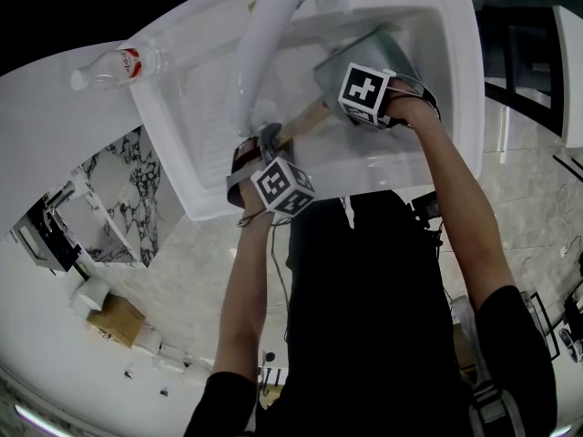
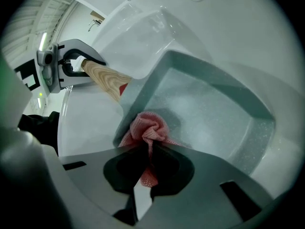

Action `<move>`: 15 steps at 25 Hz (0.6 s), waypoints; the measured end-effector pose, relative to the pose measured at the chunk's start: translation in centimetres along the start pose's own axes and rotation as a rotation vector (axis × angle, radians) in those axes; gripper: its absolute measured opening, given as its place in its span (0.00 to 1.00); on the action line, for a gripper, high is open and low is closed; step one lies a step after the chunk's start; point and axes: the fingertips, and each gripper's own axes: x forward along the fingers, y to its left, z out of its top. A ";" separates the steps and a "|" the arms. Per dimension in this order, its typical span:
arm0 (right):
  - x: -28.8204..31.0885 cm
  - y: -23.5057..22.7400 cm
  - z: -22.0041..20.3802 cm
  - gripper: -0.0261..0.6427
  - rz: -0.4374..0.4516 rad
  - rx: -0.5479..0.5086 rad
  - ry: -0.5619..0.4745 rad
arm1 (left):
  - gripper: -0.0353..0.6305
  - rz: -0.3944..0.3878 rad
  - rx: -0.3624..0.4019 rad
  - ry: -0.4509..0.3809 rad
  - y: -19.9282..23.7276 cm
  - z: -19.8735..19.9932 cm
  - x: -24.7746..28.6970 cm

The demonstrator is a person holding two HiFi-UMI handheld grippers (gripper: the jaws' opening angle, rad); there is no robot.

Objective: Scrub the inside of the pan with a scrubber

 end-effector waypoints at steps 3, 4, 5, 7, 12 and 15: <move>-0.1 -1.3 -1.5 0.10 -0.061 0.013 0.058 | 0.24 -0.003 0.002 0.003 -0.1 -0.1 0.0; -0.2 -1.9 -2.0 0.10 -0.090 0.016 0.080 | 0.24 -0.005 0.000 0.003 -0.2 -0.1 0.1; -0.3 -2.6 -2.5 0.10 -0.126 0.014 0.104 | 0.24 -0.004 0.001 0.002 -0.2 -0.1 0.1; -0.5 -4.1 -3.6 0.10 -0.206 0.004 0.158 | 0.24 0.004 0.005 0.002 0.0 -0.1 0.1; -1.2 -7.7 -5.8 0.10 -0.408 -0.043 0.296 | 0.24 -0.002 0.007 -0.002 -0.2 -0.1 0.0; -1.7 -9.5 -6.2 0.10 -0.509 -0.064 0.324 | 0.24 -0.007 0.016 -0.003 -0.2 -0.1 0.0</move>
